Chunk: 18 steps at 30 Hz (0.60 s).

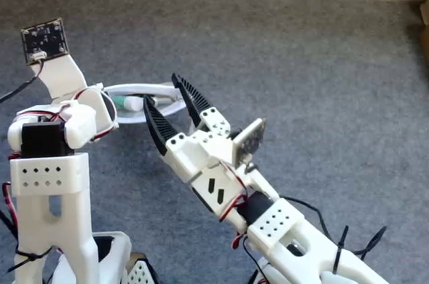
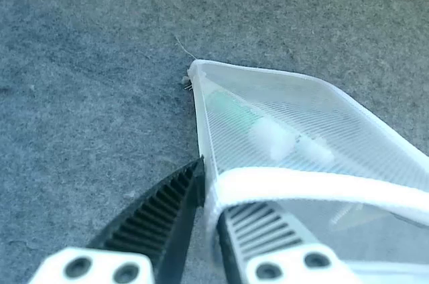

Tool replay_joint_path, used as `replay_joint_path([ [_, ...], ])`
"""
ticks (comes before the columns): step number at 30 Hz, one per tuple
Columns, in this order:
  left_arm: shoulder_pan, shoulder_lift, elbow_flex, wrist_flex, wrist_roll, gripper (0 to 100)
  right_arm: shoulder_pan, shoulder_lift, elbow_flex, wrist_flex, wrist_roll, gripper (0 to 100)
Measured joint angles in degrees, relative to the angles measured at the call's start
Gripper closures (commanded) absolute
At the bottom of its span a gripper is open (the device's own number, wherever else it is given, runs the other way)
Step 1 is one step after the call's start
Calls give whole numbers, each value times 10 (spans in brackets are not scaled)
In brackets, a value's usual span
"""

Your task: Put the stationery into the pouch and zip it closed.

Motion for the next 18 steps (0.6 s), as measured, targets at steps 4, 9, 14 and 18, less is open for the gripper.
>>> replay_joint_path([
  [4, 0, 0, 0, 0, 0, 993, 9, -30, 2, 12, 4, 786],
  [9, 0, 0, 0, 0, 0, 993, 55, -73, 2, 106, 4, 786],
  [14, -11, 0, 0, 0, 0, 992, 93, -127, -27, 219, 4, 786],
  [18, -11, 0, 0, 0, 0, 992, 97, -163, -74, 344, 4, 786],
])
